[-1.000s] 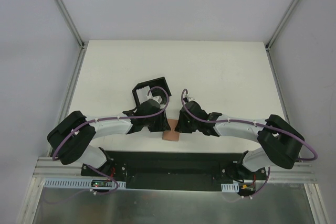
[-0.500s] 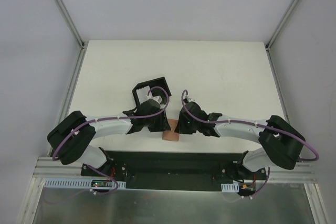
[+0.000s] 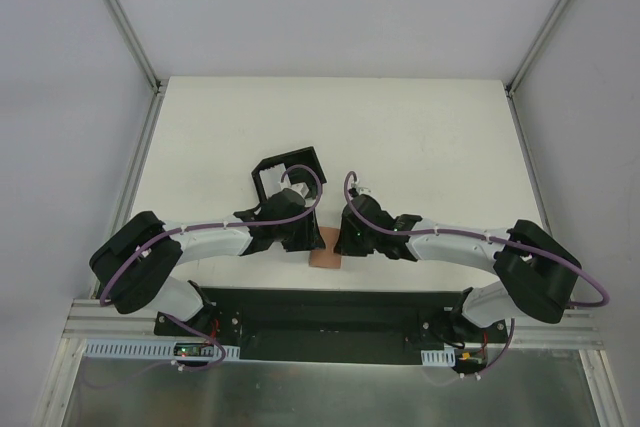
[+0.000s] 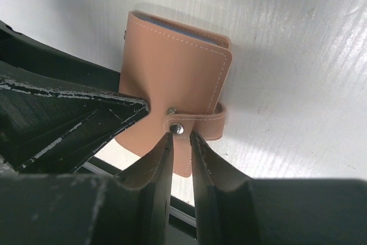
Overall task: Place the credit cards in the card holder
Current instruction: Close the card holder at the center of the board.
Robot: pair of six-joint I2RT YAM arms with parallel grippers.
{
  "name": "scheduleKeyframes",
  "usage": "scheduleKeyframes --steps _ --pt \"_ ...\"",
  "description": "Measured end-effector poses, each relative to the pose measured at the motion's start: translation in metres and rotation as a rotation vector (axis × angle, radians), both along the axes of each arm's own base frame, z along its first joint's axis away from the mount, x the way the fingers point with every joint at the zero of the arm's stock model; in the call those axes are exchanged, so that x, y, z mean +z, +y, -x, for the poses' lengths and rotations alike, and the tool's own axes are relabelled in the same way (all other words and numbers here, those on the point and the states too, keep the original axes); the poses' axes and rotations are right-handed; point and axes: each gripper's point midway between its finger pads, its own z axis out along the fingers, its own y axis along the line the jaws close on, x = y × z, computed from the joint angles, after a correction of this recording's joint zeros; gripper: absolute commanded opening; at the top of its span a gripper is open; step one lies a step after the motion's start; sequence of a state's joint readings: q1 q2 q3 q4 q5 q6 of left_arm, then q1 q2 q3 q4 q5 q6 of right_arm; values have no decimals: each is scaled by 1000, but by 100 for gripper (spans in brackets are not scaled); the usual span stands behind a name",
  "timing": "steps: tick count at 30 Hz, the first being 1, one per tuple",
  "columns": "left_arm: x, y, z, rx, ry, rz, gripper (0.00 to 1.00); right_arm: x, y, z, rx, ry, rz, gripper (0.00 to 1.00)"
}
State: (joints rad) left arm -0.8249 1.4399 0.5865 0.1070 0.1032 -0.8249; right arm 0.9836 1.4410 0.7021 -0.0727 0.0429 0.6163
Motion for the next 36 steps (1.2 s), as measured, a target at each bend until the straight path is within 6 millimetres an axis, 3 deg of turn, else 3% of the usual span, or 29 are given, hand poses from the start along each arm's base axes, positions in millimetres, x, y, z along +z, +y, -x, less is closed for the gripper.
scheduleKeyframes --steps 36 --pt "0 0 0 1 -1 0 43 4 3 -14 -1 -25 -34 21"
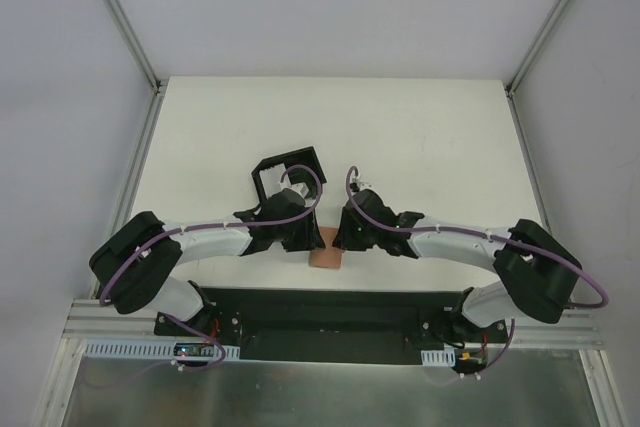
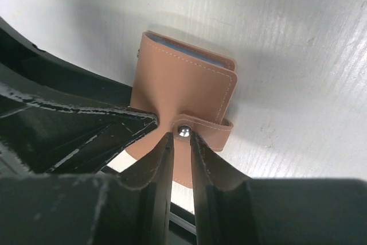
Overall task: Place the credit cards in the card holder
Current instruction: Close the card holder at the center of the board.
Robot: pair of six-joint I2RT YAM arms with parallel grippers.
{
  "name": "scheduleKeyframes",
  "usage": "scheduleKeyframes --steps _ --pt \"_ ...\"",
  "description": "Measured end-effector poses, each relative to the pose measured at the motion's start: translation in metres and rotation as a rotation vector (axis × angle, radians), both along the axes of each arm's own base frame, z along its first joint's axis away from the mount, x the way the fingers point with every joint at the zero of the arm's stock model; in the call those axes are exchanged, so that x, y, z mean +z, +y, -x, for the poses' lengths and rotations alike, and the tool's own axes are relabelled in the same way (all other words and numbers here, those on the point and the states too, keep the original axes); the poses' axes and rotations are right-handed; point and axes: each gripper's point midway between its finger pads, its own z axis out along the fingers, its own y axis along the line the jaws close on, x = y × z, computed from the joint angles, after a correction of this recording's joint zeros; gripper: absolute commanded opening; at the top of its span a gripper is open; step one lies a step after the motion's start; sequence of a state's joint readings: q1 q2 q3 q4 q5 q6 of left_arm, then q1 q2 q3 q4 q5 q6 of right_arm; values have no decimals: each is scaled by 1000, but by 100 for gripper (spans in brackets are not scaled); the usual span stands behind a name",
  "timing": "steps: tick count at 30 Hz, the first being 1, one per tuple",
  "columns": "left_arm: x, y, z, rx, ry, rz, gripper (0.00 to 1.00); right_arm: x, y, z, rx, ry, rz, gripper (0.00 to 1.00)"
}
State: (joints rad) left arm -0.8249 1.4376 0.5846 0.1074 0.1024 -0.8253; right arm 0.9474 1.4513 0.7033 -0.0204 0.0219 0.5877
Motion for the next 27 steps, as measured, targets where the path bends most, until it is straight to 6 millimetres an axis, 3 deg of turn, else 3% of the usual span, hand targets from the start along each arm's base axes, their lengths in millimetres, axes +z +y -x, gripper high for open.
scheduleKeyframes --steps 7,15,27 --pt "0 0 0 0 0 0 43 11 -1 -7 -14 -26 -25 20" --pt "0 0 0 0 0 0 42 6 -3 -8 -19 -13 -16 16" --pt "0 0 0 0 0 0 42 2 -2 -9 -19 -7 -16 16"
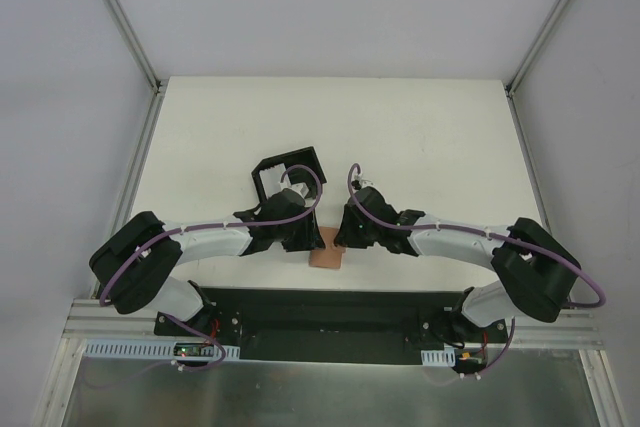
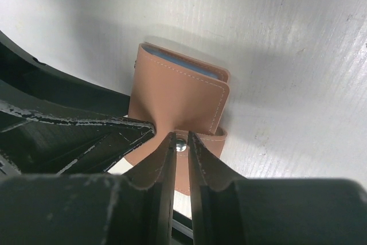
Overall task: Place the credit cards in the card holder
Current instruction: Close the card holder at the center of the board.
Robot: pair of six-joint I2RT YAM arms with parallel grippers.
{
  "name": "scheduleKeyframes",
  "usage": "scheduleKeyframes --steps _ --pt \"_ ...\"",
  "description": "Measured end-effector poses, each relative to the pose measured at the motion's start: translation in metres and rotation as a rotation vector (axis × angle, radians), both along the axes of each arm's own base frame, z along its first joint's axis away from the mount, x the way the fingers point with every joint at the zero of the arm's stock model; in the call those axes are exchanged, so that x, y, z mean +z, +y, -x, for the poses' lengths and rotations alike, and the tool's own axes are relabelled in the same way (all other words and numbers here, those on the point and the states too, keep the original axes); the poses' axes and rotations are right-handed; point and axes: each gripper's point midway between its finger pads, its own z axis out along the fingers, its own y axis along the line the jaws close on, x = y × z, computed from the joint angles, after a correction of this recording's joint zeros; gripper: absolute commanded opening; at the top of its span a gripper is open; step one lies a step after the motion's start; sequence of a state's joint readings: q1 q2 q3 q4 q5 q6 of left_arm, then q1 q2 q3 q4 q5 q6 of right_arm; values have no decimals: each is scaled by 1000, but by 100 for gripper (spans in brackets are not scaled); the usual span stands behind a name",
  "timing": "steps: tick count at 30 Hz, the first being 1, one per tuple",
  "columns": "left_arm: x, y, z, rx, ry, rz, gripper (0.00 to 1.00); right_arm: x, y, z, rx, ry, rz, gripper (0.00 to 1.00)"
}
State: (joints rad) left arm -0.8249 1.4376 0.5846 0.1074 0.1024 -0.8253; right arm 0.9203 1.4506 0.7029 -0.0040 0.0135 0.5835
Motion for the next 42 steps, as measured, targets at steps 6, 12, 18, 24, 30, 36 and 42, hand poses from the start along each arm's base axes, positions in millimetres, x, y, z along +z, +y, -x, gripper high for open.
scheduleKeyframes --steps 6,12,18,24,30,36,42 --pt "0 0 0 0 0 0 42 0 0 0 -4 3 -2 15" --pt "0 0 0 0 0 0 42 -4 2 4 12 27 -6 15" --pt "0 0 0 0 0 0 42 -8 5 6 18 34 -5 16" --pt "0 0 0 0 0 0 43 -5 2 4 10 14 7 18" --pt "1 0 0 0 -3 2 44 16 -5 1 -16 -34 -13 18" --pt "2 2 1 0 -2 1 45 -1 -18 12 -49 10 7 18" --pt "2 2 2 -1 -2 0 45 -4 -19 13 -67 27 5 18"
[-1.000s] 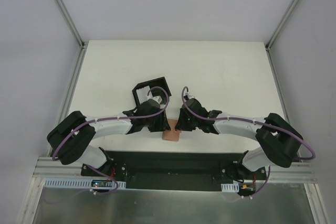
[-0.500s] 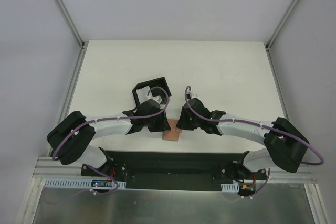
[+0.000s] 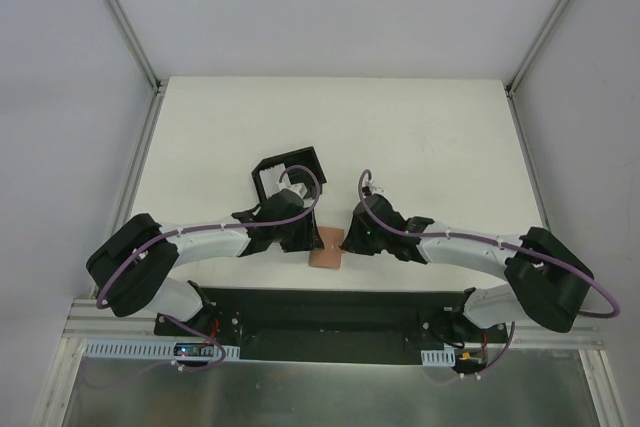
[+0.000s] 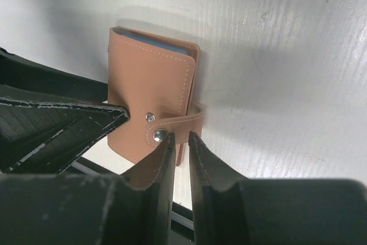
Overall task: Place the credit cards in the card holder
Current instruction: Close the card holder at the center of the board.
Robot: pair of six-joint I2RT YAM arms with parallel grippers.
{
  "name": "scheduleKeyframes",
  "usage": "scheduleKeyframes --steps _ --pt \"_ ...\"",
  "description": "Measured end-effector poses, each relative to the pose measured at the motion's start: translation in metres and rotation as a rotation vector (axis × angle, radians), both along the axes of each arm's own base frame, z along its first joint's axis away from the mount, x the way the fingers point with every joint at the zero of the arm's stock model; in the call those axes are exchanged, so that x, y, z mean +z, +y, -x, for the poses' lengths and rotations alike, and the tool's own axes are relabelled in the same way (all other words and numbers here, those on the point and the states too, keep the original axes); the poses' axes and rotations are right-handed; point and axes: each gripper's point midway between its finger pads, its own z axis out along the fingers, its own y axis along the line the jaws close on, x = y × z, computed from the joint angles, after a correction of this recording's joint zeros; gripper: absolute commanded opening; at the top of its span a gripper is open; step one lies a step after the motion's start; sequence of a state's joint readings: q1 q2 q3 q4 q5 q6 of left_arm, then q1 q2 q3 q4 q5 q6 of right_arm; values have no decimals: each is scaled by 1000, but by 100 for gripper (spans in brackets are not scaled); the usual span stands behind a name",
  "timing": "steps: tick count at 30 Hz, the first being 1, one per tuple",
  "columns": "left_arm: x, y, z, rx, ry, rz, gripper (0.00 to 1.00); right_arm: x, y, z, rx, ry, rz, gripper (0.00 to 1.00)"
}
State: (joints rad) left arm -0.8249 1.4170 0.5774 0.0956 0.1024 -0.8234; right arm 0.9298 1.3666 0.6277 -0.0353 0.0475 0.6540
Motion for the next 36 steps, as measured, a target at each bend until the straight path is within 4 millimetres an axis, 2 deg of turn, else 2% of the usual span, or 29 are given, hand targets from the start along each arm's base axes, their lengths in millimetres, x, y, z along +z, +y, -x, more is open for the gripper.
scheduleKeyframes --steps 36 --pt "0 -3 1 -10 -6 20 45 -2 25 -10 57 19 22 19"
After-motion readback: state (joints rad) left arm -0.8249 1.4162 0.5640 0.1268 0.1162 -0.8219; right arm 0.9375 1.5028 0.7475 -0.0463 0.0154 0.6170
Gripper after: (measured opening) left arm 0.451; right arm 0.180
